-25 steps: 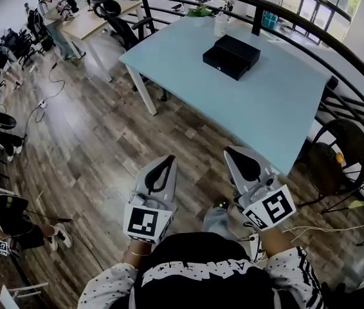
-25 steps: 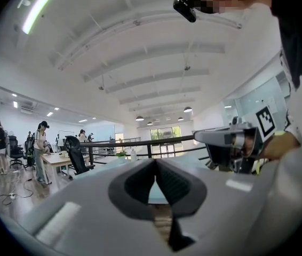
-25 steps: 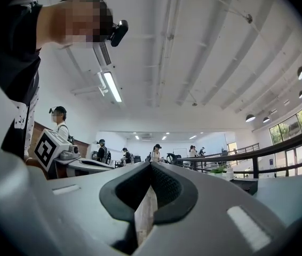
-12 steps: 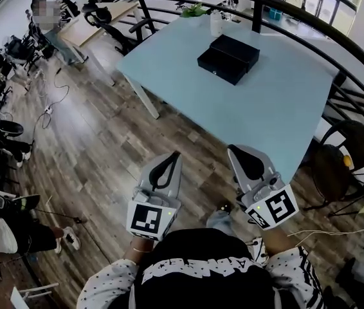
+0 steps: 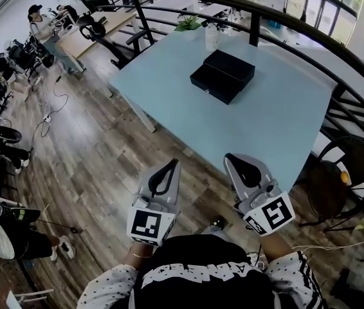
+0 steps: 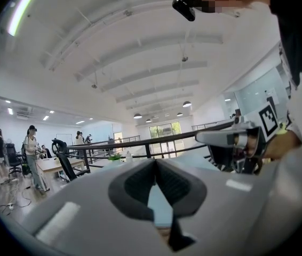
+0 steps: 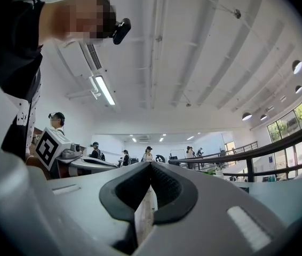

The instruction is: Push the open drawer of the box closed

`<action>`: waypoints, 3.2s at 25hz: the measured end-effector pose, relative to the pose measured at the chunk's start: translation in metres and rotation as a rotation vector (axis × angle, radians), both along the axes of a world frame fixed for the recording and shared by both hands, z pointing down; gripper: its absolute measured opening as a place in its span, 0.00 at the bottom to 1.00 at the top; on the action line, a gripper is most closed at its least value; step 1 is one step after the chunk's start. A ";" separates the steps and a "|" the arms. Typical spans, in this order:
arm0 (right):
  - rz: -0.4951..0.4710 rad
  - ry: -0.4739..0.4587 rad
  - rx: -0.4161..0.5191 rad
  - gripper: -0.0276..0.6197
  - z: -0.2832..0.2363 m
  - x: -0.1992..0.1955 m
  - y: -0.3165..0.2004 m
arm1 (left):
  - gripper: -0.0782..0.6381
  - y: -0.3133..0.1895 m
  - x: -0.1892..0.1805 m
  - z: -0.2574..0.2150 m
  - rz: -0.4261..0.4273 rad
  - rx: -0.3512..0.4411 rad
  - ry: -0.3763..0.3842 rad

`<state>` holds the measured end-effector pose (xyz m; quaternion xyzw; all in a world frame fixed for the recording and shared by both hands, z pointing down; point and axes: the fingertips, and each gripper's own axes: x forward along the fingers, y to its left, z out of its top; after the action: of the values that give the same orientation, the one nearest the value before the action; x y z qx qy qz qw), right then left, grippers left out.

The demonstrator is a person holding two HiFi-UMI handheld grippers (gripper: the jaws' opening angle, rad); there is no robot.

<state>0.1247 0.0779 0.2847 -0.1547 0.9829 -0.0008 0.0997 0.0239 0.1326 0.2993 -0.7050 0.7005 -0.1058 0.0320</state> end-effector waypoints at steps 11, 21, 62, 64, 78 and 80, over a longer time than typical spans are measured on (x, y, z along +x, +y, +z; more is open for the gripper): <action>0.015 0.021 0.042 0.04 -0.004 0.007 -0.051 | 0.11 -0.050 0.006 0.000 0.013 0.027 -0.006; 0.056 0.051 0.044 0.04 0.001 -0.008 -0.085 | 0.11 -0.093 -0.009 0.010 0.052 0.008 0.040; 0.426 0.226 -0.040 0.04 0.024 -0.166 -0.365 | 0.11 -0.374 -0.193 0.071 0.284 -0.103 0.109; 0.451 0.241 -0.054 0.04 0.030 -0.170 -0.377 | 0.11 -0.383 -0.199 0.081 0.298 -0.118 0.115; 0.614 0.356 -0.145 0.05 0.092 -0.185 -0.452 | 0.11 -0.433 -0.219 0.163 0.411 -0.252 0.143; 0.633 0.368 -0.157 0.05 0.101 -0.184 -0.459 | 0.11 -0.439 -0.218 0.174 0.416 -0.266 0.146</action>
<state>-0.0597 -0.3816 0.3854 -0.4556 0.8849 -0.0175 -0.0956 -0.1946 -0.3063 0.4729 -0.8377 0.5208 -0.1370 -0.0907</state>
